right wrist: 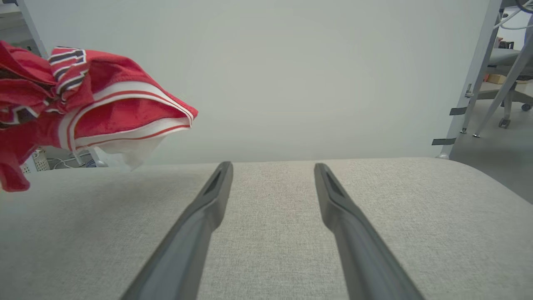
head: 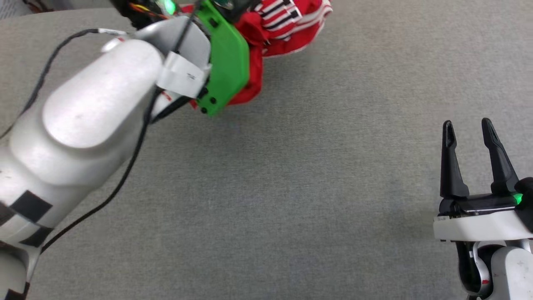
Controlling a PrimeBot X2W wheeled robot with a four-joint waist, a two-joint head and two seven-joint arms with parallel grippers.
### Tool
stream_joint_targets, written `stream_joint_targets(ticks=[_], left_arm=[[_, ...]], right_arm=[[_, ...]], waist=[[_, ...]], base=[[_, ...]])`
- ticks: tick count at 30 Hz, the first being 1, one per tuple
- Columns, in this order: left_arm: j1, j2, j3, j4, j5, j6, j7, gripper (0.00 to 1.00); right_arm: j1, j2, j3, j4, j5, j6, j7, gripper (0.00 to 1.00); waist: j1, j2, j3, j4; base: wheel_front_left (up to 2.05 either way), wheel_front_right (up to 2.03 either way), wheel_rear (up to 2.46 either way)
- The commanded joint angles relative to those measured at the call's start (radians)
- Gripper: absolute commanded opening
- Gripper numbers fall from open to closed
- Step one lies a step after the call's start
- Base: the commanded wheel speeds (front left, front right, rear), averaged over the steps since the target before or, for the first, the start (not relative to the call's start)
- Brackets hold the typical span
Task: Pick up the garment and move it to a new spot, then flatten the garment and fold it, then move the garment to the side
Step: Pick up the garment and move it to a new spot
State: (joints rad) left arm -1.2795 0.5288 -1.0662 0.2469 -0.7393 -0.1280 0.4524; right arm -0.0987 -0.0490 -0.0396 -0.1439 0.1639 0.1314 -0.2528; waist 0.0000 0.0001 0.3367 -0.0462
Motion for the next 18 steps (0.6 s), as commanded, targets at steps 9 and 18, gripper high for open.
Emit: stream_joint_targets(ticks=[9,18], left_arm=[[-0.02,-0.127,-0.211,0.069,-0.054,-0.003,-0.018,0.0],[0.22,-0.169,-0.214,-0.034,0.049,-0.003,0.181,0.0]], right_arm=[[-0.034,-0.001,0.007,0.003,0.031,-0.001,-0.009,1.0],[-0.043,-0.001,0.006,0.01,0.037,-0.001,-0.009,1.0]], waist=[[0.0,-0.0001,0.073,-0.132],[0.0,-0.0001,0.089,-0.13]], base=[[0.0,0.0,0.0],[0.0,0.0,0.0]])
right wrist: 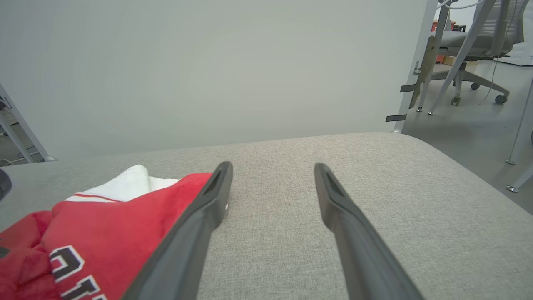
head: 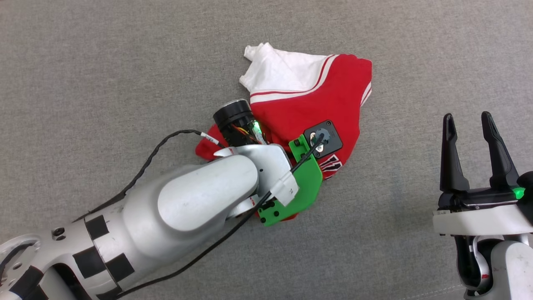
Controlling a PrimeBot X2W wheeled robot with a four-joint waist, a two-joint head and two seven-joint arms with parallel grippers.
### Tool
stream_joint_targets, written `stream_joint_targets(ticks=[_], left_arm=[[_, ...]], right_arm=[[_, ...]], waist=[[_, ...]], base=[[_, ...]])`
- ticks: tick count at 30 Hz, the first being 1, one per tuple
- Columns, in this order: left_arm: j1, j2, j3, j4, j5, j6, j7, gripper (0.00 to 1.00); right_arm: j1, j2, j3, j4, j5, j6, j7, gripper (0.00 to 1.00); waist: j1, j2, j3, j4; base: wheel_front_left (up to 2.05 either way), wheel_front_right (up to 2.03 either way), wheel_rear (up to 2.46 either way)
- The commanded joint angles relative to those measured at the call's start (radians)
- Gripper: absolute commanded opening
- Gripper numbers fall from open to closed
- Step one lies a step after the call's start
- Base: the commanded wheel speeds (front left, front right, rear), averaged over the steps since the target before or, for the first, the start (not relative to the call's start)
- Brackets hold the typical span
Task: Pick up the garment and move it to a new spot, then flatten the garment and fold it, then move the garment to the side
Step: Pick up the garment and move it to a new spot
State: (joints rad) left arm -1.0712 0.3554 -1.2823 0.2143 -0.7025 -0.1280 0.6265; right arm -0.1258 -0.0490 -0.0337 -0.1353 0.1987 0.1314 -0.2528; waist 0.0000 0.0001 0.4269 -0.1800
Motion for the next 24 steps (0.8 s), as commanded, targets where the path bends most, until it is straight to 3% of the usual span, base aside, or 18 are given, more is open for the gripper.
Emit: stream_joint_targets(ticks=[1,3,4,5,16,24], left_arm=[[0.022,0.006,0.002,-0.007,0.017,-0.003,0.015,0.0],[0.032,0.006,0.002,-0.008,0.024,-0.003,0.005,0.0],[0.032,0.005,0.002,-0.001,0.024,-0.003,-0.011,0.15],[0.028,0.003,0.002,0.009,0.018,-0.003,-0.036,0.98],[0.002,-0.048,0.014,0.173,0.022,0.0,-0.479,1.0],[0.084,-0.016,0.095,0.181,0.032,0.118,-0.696,1.0]], right_arm=[[-0.017,-0.001,0.0,0.003,0.002,-0.001,-0.009,1.0],[-0.019,-0.001,-0.002,0.004,-0.002,-0.001,-0.009,1.0],[-0.019,-0.001,-0.002,0.005,-0.004,-0.001,-0.009,1.0],[-0.018,-0.001,-0.002,0.006,-0.007,-0.001,-0.009,1.0],[0.062,-0.001,-0.032,0.013,-0.037,-0.001,-0.009,1.0],[0.11,-0.001,-0.044,0.006,-0.048,-0.001,-0.009,1.0]], waist=[[0.0,-0.0001,-0.002,0.007],[0.0,-0.0001,-0.008,0.018],[0.0,-0.0001,-0.012,0.024],[0.0,-0.0001,-0.019,0.031],[0.0,-0.0001,-0.164,0.127],[0.0,-0.0001,-0.24,0.193]], base=[[0.0,0.0,0.0],[0.0,0.0,0.0],[0.0,0.0,0.0],[0.0,0.0,0.0],[0.0,0.0,0.0],[0.0,0.0,0.0]])
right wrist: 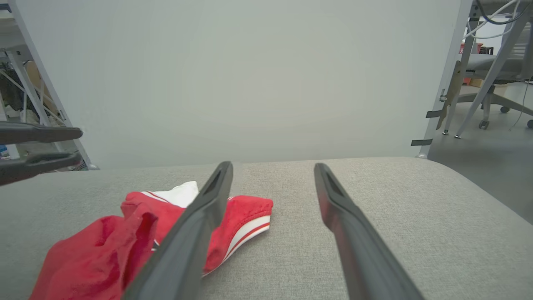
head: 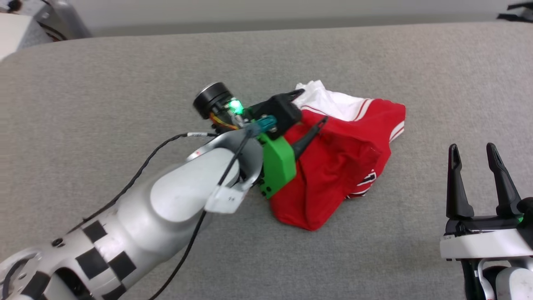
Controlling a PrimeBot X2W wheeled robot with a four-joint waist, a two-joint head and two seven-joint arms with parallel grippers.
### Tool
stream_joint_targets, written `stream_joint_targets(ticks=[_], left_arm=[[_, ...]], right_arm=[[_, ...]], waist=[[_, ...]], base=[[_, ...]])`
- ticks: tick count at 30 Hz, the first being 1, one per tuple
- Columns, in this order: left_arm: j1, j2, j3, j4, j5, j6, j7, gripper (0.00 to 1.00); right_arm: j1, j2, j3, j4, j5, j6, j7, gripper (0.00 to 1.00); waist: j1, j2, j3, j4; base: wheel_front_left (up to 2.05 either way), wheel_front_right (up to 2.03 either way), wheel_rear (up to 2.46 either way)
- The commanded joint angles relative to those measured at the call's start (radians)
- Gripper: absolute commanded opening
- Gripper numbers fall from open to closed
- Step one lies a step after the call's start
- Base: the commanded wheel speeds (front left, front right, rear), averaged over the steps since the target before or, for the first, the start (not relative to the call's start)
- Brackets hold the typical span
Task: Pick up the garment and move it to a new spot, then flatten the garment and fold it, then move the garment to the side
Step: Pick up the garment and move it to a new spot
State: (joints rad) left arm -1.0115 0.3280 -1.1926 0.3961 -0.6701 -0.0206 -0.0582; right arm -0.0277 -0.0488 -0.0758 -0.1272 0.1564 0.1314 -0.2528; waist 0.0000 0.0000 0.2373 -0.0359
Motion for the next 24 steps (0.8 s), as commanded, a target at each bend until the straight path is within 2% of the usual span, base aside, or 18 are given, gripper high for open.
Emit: stream_joint_targets(ticks=[1,5,10,13,16,20,24], left_arm=[[0.043,0.024,0.019,-0.004,0.002,0.038,-0.044,1.0],[0.132,0.07,0.077,-0.016,-0.012,0.132,-0.148,1.0],[0.261,0.116,0.171,-0.049,-0.006,0.26,-0.2,1.0],[0.355,0.135,0.271,-0.114,0.031,0.334,-0.203,1.0],[0.474,0.151,0.385,-0.186,0.09,0.387,-0.203,1.0],[0.625,0.146,0.525,-0.259,0.173,0.426,-0.203,1.0],[0.754,0.114,0.636,-0.305,0.252,0.43,-0.203,1.0]], right_arm=[[0.016,-0.001,-0.002,-0.003,-0.006,-0.001,-0.009,1.0],[0.033,-0.001,-0.004,-0.006,-0.01,-0.001,-0.009,1.0],[0.053,-0.001,-0.008,-0.01,-0.018,-0.001,-0.009,1.0],[0.064,-0.001,-0.007,-0.01,-0.025,-0.001,-0.009,1.0],[0.073,-0.001,-0.008,-0.006,-0.03,-0.001,-0.009,1.0],[0.087,-0.001,-0.01,0.001,-0.034,-0.001,-0.009,1.0],[0.101,-0.001,-0.009,0.016,-0.034,-0.001,-0.009,1.0]], waist=[[0.0,0.0,-0.057,0.056],[0.0,0.0,-0.084,0.075],[0.0,0.0,-0.11,0.092],[0.0,0.0,-0.123,0.098],[0.0,0.0,-0.137,0.102],[0.0,0.0,-0.155,0.106],[0.0,0.0,-0.173,0.108]], base=[[0.0,0.0,0.0],[0.0,0.0,0.0],[0.0,0.0,0.0],[0.0,0.0,0.0],[0.0,0.0,0.0],[0.0,0.0,0.0],[0.0,0.0,0.0]])
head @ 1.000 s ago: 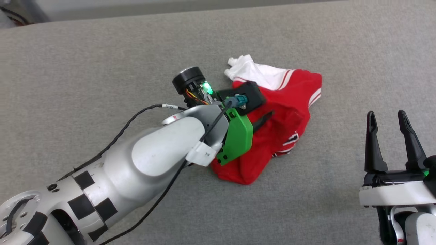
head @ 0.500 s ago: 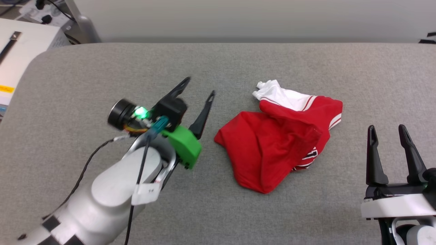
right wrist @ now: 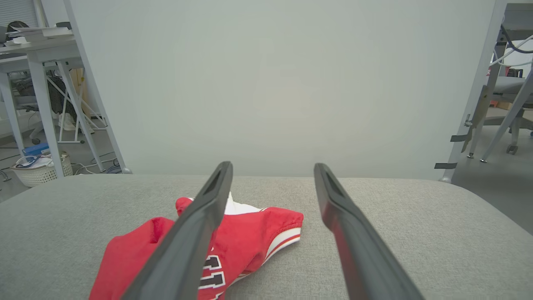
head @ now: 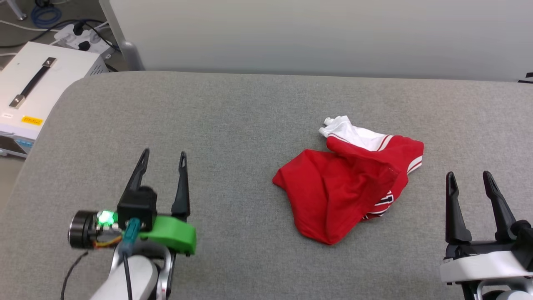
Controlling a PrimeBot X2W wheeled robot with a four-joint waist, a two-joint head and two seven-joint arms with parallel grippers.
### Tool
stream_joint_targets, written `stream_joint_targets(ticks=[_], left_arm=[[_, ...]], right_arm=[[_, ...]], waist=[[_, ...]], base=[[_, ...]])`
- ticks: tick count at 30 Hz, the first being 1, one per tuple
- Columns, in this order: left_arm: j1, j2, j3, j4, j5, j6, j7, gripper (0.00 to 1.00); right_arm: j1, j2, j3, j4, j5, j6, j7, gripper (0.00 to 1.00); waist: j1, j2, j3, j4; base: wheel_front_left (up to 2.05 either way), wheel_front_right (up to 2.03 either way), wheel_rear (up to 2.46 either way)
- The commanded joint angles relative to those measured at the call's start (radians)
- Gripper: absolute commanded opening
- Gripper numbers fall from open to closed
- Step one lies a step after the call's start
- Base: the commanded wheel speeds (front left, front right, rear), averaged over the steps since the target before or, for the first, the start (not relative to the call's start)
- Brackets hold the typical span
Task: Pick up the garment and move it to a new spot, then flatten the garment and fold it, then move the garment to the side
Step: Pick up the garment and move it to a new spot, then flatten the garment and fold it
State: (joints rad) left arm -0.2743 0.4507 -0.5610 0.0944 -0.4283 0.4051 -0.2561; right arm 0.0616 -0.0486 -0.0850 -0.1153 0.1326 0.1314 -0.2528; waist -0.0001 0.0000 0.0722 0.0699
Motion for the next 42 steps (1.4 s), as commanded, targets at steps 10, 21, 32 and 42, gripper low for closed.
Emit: stream_joint_targets(ticks=[10,21,32,42], left_arm=[[0.24,-0.138,0.212,-0.057,0.172,-0.099,-0.006,1.0],[0.335,-0.245,0.343,-0.035,0.265,-0.221,-0.006,1.0],[0.359,-0.313,0.425,-0.026,0.326,-0.289,-0.006,1.0],[0.362,-0.344,0.465,-0.018,0.357,-0.33,-0.006,1.0]], right_arm=[[0.049,-0.002,0.004,0.05,0.01,-0.001,-0.009,1.0],[0.088,-0.002,0.026,0.069,0.012,-0.001,-0.009,1.0],[0.106,-0.002,0.05,0.079,0.015,-0.001,-0.009,1.0],[0.103,-0.002,0.054,0.083,0.014,-0.001,-0.009,1.0]], waist=[[0.0001,0.0,-0.042,-0.007],[0.0001,0.0,-0.069,-0.019],[0.0001,0.0,-0.076,-0.01],[0.0001,0.0,-0.074,-0.01]], base=[[0.0,0.0,0.0],[0.0,0.0,0.0],[0.0,0.0,0.0],[0.0,0.0,0.0]])
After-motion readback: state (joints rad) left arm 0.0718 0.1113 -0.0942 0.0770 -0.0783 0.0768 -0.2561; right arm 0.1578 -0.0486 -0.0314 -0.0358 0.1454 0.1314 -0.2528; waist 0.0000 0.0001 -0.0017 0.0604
